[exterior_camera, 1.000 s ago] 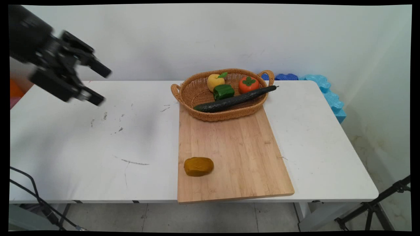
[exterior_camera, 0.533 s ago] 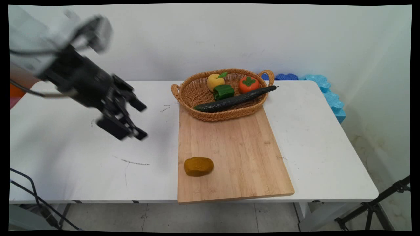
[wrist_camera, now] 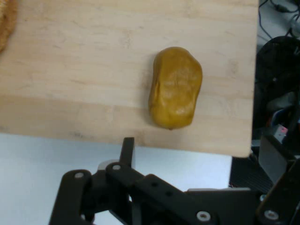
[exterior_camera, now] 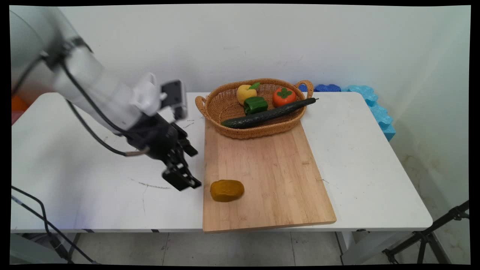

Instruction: Pick up the potato from the cutting board

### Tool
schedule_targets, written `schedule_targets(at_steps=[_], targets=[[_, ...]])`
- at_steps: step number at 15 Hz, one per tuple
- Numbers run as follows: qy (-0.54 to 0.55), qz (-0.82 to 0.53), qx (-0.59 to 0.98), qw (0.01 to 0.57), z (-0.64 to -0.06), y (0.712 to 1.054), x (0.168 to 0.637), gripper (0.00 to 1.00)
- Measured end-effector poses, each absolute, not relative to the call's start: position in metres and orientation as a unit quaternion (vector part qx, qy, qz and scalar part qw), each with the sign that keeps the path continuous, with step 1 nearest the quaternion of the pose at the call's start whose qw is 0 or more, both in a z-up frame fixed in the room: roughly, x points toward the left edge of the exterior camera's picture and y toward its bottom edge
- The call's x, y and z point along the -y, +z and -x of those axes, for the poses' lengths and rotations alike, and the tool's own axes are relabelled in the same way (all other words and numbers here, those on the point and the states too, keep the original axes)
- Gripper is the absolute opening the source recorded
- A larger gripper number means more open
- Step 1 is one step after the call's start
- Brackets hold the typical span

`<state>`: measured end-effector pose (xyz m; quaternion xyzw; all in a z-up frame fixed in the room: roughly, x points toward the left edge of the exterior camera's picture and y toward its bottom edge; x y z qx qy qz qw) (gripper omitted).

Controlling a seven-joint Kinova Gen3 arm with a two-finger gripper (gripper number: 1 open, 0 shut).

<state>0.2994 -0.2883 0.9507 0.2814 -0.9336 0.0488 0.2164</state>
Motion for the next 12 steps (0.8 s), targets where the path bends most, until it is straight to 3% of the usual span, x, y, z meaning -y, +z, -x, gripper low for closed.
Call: schedule_targets(at_steps=[6,12], targets=[[0.054,-0.272,0.939,0.203,-0.263,0.897,0.305,1.00],[0.057,-0.266,0.942,0.198,-0.241,0.868,0.313,1.00]])
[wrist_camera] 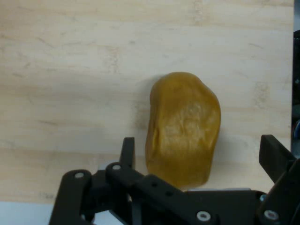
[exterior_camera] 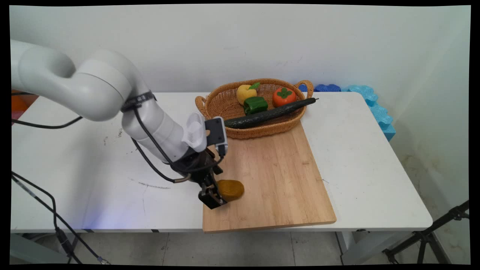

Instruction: Pick up the potato from the cutting board, then place the picked object in the vegetable basket

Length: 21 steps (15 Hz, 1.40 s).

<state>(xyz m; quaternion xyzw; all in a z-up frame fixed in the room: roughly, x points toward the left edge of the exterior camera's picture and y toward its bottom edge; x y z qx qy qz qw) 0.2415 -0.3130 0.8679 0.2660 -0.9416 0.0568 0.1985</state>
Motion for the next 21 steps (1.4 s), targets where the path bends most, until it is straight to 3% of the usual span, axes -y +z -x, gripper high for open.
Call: schedule_targets(at_steps=[6,7,13,17,21], targets=[[0.060,-0.264,0.942,0.196,-0.229,0.850,0.319,1.00],[0.061,-0.264,0.942,0.196,-0.228,0.848,0.320,0.00],[0.062,-0.256,0.943,0.201,-0.230,0.853,0.319,0.00],[0.062,-0.254,0.942,0.212,-0.238,0.885,0.317,0.00],[0.056,-0.257,0.937,0.230,-0.248,0.939,0.322,0.00]])
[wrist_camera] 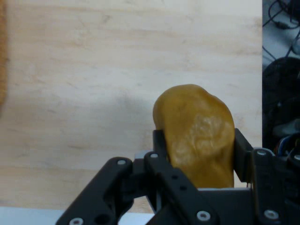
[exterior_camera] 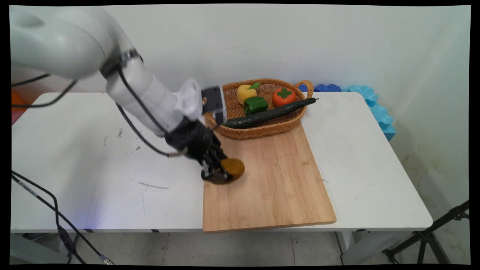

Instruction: Place the picked object in the vegetable basket

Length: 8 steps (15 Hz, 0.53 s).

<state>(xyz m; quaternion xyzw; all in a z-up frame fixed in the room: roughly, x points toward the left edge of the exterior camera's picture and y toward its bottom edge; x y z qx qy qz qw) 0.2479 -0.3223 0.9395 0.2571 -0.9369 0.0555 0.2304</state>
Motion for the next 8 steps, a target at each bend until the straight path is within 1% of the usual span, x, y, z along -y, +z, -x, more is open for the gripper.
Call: schedule_targets(at_steps=[4,8], targets=[[0.071,-0.283,0.925,0.243,-0.269,0.991,0.353,0.00],[0.100,-0.319,0.911,0.242,-0.298,1.021,0.397,0.00]])
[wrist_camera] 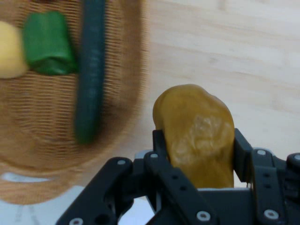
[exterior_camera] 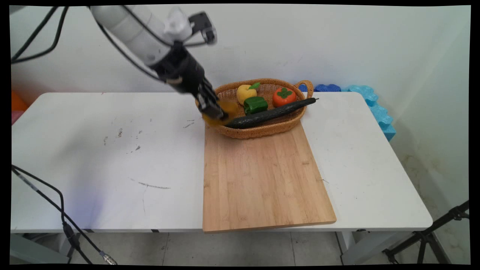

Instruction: Place the picked object in the vegetable basket

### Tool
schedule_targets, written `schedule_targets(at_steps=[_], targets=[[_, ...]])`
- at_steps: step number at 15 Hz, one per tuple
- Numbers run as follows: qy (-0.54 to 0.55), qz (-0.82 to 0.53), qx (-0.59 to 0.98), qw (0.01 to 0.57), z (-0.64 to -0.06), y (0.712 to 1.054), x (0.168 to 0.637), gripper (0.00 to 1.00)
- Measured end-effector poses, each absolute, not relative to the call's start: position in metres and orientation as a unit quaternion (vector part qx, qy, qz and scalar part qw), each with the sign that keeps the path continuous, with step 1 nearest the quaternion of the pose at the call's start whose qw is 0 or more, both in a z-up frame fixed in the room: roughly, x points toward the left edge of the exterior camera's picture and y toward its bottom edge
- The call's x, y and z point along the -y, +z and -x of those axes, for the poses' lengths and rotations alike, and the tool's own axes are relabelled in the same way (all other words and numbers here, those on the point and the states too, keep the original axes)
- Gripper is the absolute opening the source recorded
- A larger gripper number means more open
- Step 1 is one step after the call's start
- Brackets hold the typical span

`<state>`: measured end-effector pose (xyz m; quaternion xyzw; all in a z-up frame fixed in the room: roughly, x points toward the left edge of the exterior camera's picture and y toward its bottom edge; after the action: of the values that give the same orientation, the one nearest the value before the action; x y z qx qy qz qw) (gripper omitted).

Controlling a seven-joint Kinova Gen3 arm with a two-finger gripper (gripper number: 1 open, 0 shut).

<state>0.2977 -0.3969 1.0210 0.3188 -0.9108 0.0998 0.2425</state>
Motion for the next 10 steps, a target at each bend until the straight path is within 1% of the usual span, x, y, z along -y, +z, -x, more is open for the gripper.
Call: schedule_targets(at_steps=[2,5,10], targets=[[0.116,-0.338,0.903,0.239,-0.313,1.027,0.422,0.00],[0.132,-0.360,0.894,0.233,-0.328,1.023,0.449,0.00],[0.152,-0.386,0.881,0.226,-0.345,0.990,0.500,0.00]])
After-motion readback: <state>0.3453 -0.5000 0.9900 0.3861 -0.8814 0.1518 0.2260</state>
